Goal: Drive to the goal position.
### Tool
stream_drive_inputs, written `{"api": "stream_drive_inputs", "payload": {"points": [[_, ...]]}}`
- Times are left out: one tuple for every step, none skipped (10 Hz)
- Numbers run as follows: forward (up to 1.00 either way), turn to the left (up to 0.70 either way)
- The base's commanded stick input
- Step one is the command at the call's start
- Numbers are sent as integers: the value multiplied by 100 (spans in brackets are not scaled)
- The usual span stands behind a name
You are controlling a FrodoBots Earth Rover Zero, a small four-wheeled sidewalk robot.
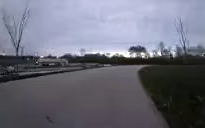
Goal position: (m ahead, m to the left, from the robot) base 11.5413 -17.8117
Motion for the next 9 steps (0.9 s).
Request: {"api": "stream_drive_inputs", "payload": {"points": [[100, 0], [100, 0], [100, -1], [100, -4], [100, -23], [100, -40], [100, -40], [100, -40], [100, -40]]}}
